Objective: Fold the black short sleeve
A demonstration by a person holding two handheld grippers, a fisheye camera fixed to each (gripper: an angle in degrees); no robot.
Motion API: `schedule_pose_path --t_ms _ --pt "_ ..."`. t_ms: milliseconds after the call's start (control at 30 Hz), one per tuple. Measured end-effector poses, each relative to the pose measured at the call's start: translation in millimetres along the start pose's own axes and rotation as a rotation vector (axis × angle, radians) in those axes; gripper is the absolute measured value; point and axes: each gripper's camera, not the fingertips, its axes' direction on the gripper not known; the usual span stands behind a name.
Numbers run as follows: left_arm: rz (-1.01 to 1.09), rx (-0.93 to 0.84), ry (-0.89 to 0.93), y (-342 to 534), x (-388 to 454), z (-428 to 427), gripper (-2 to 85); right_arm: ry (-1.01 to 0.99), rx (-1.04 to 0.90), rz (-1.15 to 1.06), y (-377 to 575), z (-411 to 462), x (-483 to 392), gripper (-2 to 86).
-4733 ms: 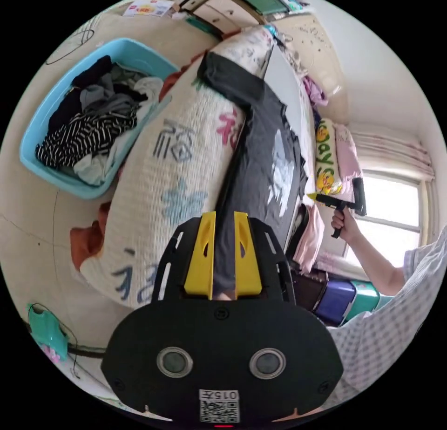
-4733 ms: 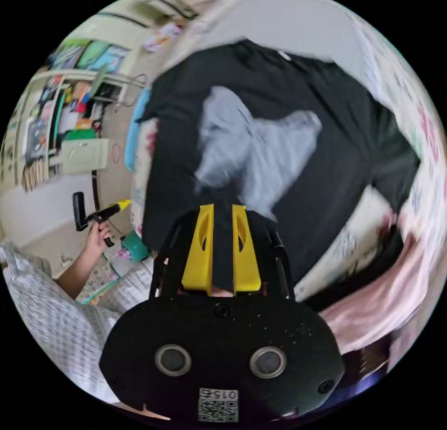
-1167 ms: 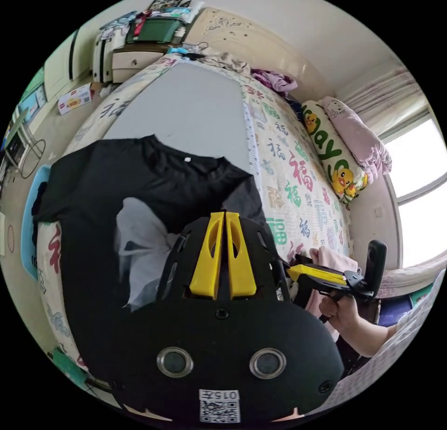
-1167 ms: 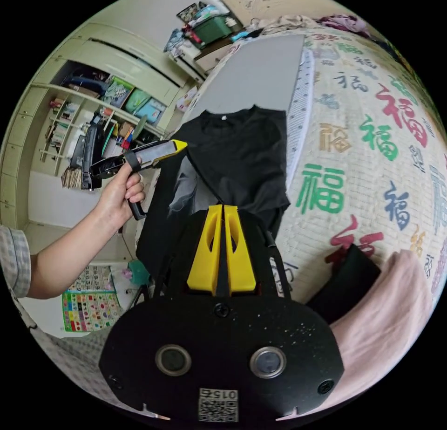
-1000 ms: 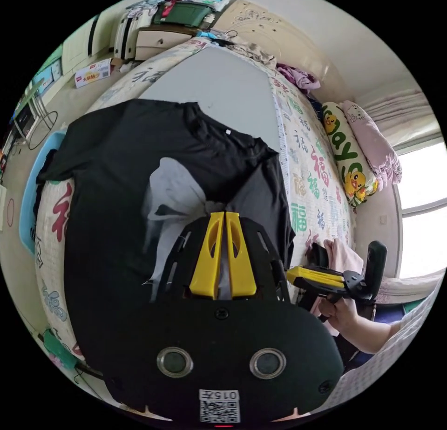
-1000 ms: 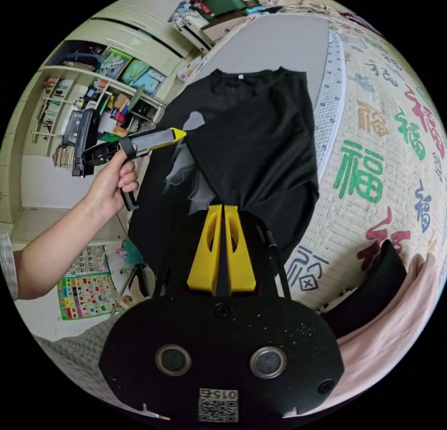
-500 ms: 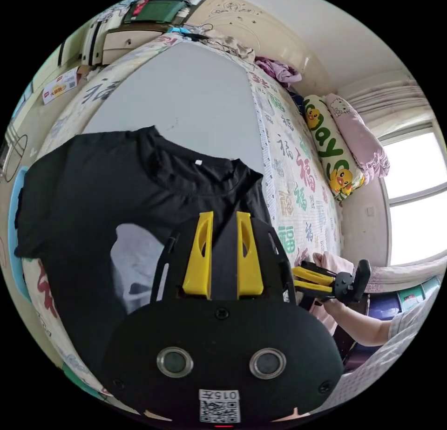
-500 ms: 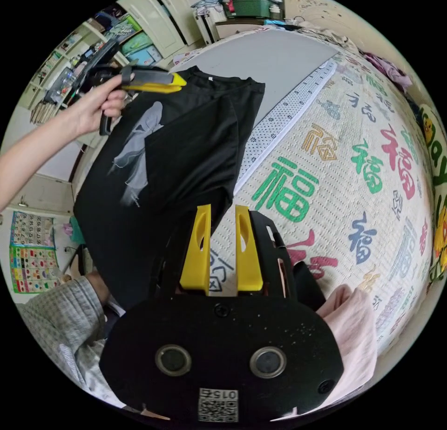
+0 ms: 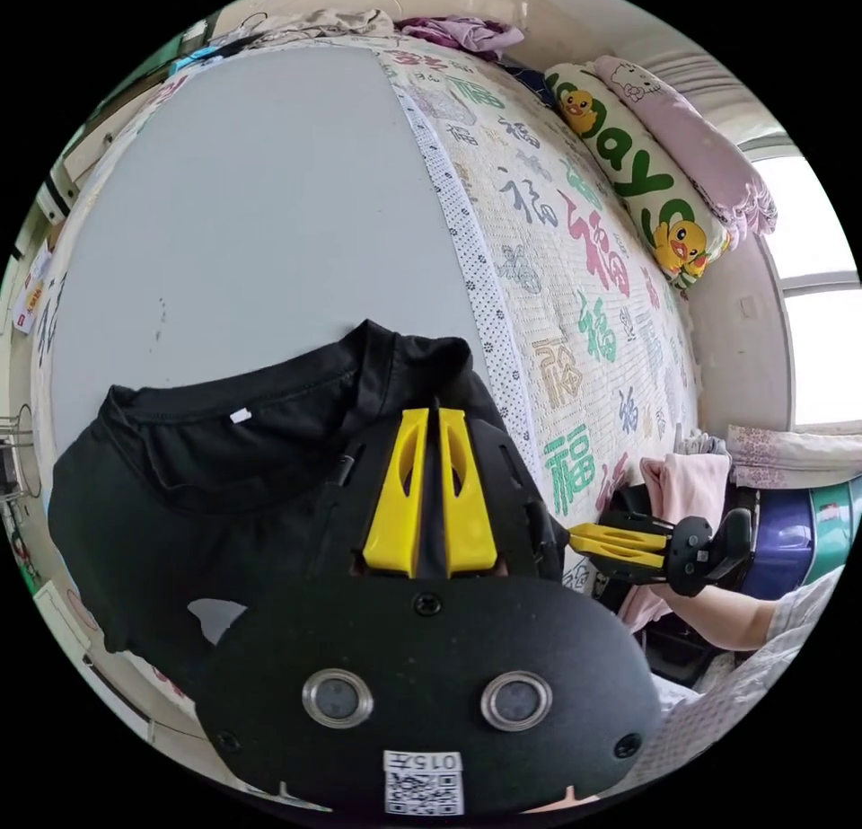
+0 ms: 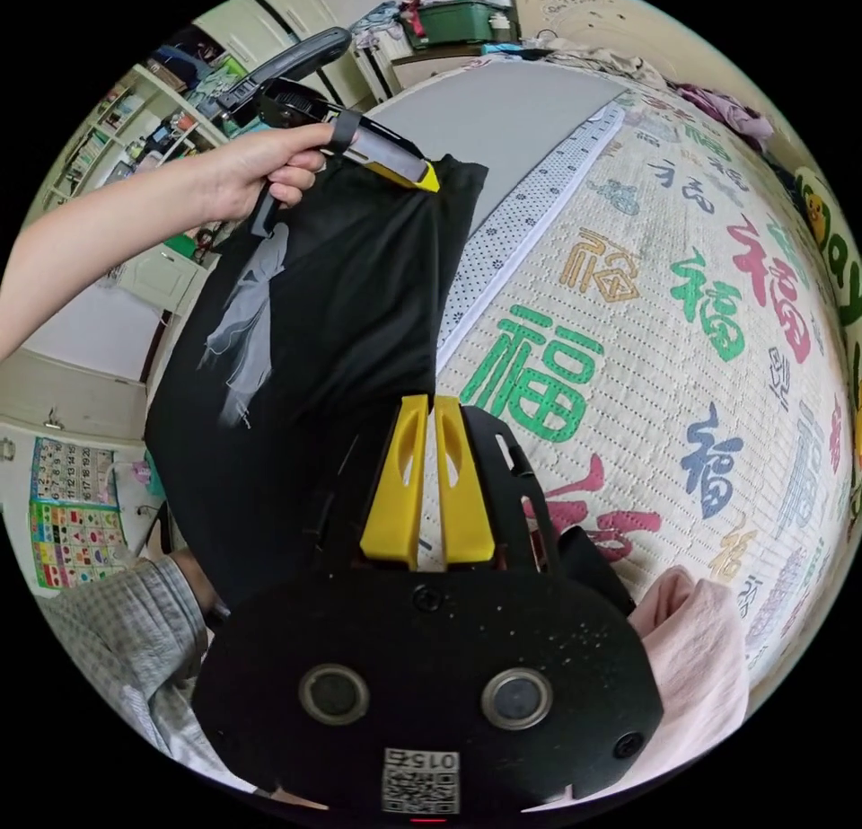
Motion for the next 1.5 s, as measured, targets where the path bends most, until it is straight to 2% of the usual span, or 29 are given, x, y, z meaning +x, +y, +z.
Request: schedule_pose_path --t_ms 200,400,600,800,1000,1267,1500 --pt "0.016 -0.020 0.004 -30 6 26 3.5 -0.034 -0.008 0.096 0 27 25 2.1" --pt "-0.060 0.078 -0.013 9 -15 3 6.9 -0.116 0.015 0.252 13 32 55 6.3" --pt "-0.217 0.037 -0.038 89 -45 16 7.6 -0.212 0.025 0.053 2 48 7 7.2" --pt "-0.255 0.052 -0.022 114 -49 60 6.9 -0.146 -0.088 -0.054 -16 115 -29 7.5" --pt "-0.176 0.048 -0.060 108 -40 100 0.4 -0.047 -0.109 -0.058 -17 147 -24 0.2" --pt "-0.222 0.104 -0.054 125 -47 139 -0.6 -0.013 -0.121 -0.050 -19 183 -21 -0.6" --pt "-0.289 0.101 -0.003 142 -66 206 -0.4 0.010 -0.173 -0.012 -20 237 -10 0.1"
